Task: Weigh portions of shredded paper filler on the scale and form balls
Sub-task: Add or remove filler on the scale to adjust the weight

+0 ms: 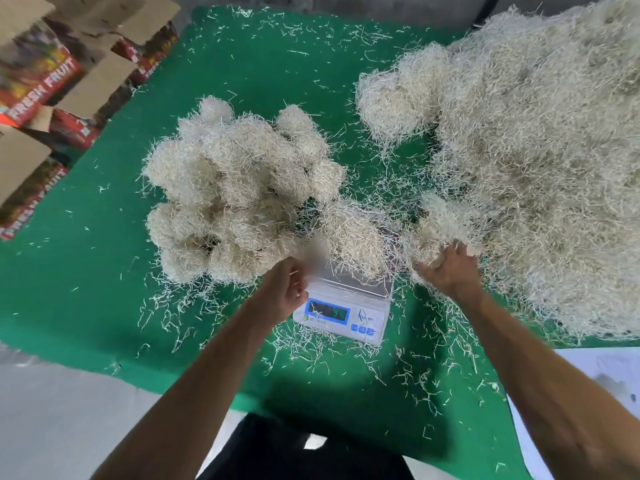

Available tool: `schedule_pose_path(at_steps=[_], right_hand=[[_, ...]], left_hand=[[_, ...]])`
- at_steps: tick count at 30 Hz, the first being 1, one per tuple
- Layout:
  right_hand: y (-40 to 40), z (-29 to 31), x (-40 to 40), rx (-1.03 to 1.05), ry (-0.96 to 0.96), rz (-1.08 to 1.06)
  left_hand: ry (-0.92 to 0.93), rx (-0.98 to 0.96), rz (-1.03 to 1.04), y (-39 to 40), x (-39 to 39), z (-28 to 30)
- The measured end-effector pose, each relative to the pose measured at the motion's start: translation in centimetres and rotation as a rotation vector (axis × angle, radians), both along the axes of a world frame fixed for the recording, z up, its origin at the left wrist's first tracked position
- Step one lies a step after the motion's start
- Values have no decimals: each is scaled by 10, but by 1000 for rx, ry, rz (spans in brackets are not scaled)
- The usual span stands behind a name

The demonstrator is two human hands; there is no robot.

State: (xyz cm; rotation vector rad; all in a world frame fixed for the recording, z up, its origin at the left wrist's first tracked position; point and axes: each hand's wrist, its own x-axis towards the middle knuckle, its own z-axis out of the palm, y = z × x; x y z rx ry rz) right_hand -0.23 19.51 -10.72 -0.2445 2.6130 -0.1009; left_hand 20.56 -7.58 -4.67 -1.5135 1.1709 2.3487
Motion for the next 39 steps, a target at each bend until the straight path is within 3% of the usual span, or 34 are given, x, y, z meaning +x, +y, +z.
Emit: schedule_pose_path(at_steps=[4,9,17,21,24,27,31,34,37,39], right_hand=[[1,-7,1,16,104,-1],[-1,13,-2,-206,207,-133],[-15,74,31,-500,350,-153],[-41,90,73,-886,126,-201],[-80,81,86,-687,169,39],[-123,68,86,-458,247,209],[-157,48,94,-336,187,284],[-160,48,102,-444,191,268],[-170,71,121,-685,166,236],[-177,87,150,-843,85,234]], left_hand=[[-68,16,69,1,15,-1],[-45,36,102,6,26,2],[5,-56,51,17,30,12],[51,-188,-108,24,45,17],[44,-219,-174,31,55,19],[21,-136,-131,39,66,23],[30,-33,-53,35,81,18],[61,88,50,31,85,8],[210,421,192,26,74,12],[359,598,151,20,59,29]])
